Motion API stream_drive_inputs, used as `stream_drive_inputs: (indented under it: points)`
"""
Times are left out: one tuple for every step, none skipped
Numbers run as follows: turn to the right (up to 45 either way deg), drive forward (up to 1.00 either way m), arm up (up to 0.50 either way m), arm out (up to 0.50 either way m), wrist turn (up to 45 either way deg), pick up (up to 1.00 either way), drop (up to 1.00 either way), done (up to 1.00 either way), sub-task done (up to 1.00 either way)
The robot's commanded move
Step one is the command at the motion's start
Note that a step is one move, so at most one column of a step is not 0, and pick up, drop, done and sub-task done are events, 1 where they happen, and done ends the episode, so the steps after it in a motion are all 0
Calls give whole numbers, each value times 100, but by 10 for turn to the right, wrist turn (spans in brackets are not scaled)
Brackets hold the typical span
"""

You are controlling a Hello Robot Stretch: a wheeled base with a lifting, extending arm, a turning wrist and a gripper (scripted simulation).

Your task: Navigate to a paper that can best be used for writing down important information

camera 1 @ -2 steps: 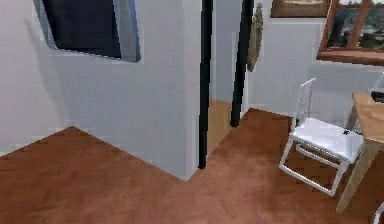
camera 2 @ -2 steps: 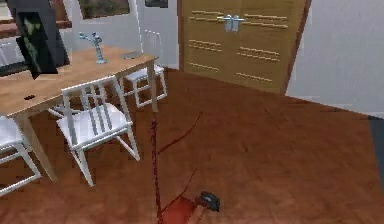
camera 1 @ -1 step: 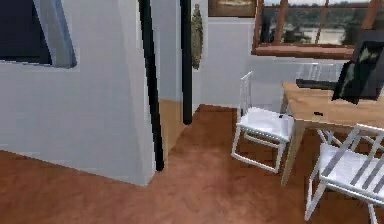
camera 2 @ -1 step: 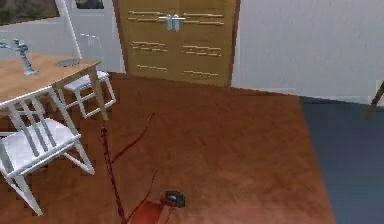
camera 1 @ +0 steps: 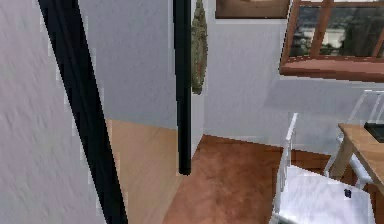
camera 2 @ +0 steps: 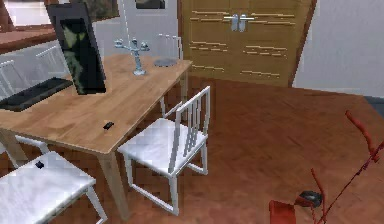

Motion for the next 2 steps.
stream_drive_inputs:
  points:
    - [60, 0, 0, 0, 0, 0, 0, 0, 0]
    - [0, 25, 0, 0, 0, 0, 0, 0, 0]
